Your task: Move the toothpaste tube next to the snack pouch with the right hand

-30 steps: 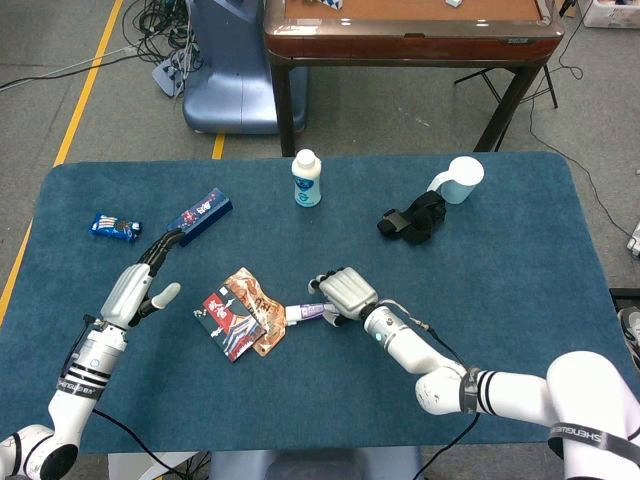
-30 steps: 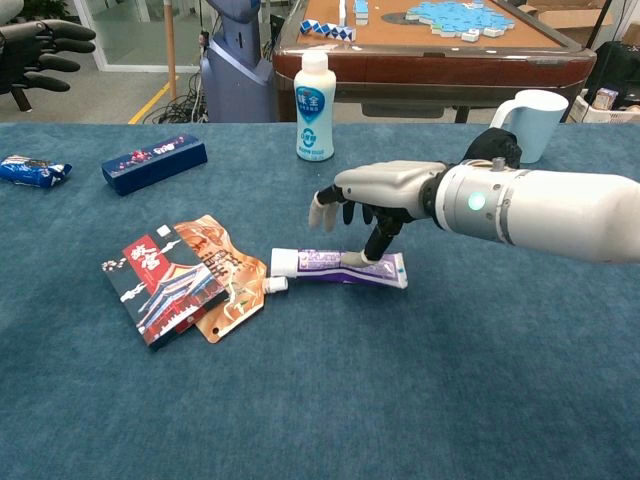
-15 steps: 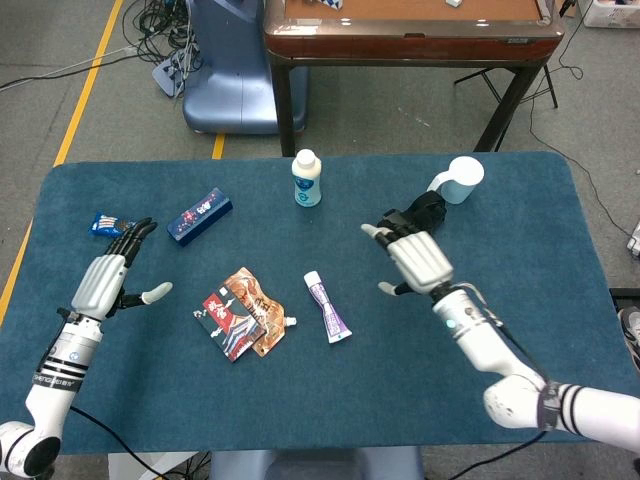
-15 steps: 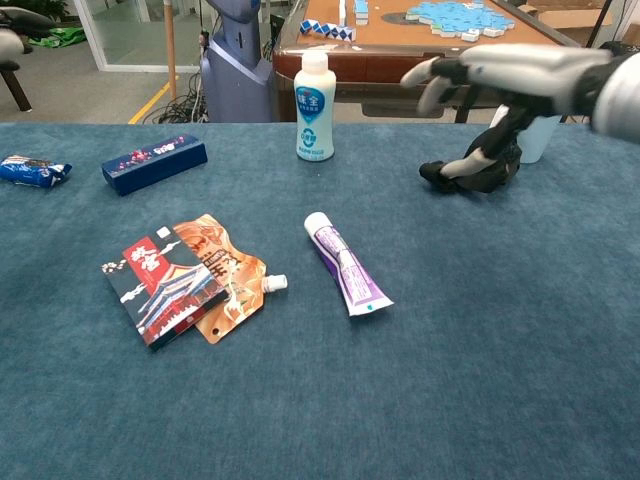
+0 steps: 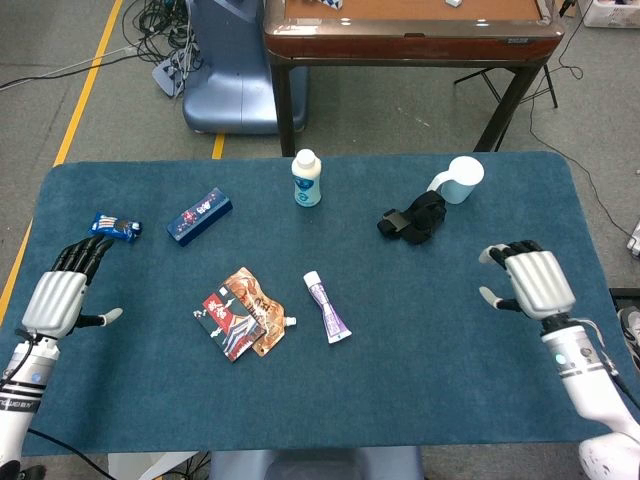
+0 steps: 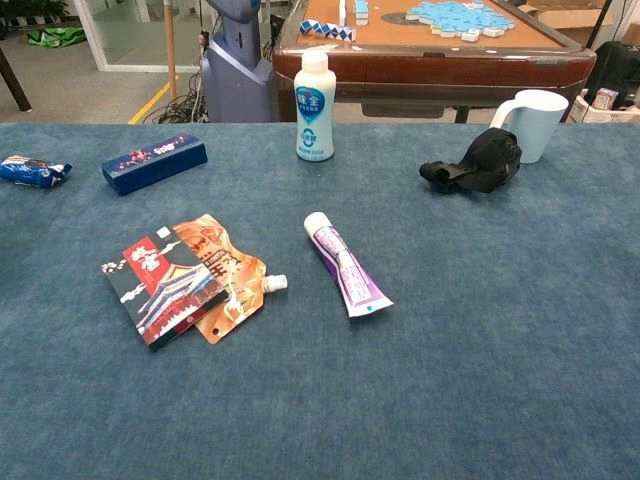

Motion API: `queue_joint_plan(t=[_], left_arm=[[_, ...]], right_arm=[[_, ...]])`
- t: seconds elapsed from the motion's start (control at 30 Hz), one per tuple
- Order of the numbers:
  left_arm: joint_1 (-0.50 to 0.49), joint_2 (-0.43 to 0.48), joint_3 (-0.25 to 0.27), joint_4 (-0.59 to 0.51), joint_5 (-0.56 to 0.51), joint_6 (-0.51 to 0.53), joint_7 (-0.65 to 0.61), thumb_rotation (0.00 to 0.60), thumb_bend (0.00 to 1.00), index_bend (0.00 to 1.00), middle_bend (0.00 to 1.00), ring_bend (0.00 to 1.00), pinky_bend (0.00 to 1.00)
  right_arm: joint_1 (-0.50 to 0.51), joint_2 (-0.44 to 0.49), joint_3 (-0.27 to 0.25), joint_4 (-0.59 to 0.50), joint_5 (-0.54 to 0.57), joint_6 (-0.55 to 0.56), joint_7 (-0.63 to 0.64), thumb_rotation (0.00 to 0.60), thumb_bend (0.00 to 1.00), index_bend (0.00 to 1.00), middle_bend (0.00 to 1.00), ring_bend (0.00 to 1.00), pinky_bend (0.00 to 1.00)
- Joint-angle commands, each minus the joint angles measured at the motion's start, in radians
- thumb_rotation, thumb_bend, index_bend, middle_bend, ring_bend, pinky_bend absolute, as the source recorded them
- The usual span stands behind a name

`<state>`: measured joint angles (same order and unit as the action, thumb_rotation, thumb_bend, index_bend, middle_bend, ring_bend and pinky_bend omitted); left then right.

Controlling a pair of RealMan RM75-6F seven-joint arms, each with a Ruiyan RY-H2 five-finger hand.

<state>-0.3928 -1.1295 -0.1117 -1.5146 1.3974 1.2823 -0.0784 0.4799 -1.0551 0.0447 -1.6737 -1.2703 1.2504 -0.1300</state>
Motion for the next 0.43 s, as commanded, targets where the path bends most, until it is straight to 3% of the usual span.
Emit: queue_joint_plan(t=[0.03, 0.23, 0.43], left_arm=[[0.044, 0.010, 0.027, -0.015, 0.028, 0.056, 0.045, 0.600, 0.10, 0.00, 0.00, 0.00, 0.05], [0.110, 0.008, 0.062, -0.064, 0.059, 0.136, 0.103, 0.600, 0.10, 0.00, 0.00, 0.00, 0.05], [0.148, 0.005, 0.078, -0.098, 0.072, 0.171, 0.138, 0.600, 0.10, 0.00, 0.00, 0.00, 0.05]], right_arm=[[-0.073, 0.029, -0.036, -0.016, -0.030, 0.064, 0.026, 0.600, 0.31, 0.40, 0.44, 0.35, 0.27], [-0.181, 0.030, -0.067, -0.038, -0.089, 0.184, 0.023, 0.600, 0.31, 0.44, 0.47, 0.37, 0.27], [-0.234, 0.032, -0.069, -0.064, -0.109, 0.228, 0.007, 0.600, 0.31, 0.44, 0.48, 0.39, 0.27]])
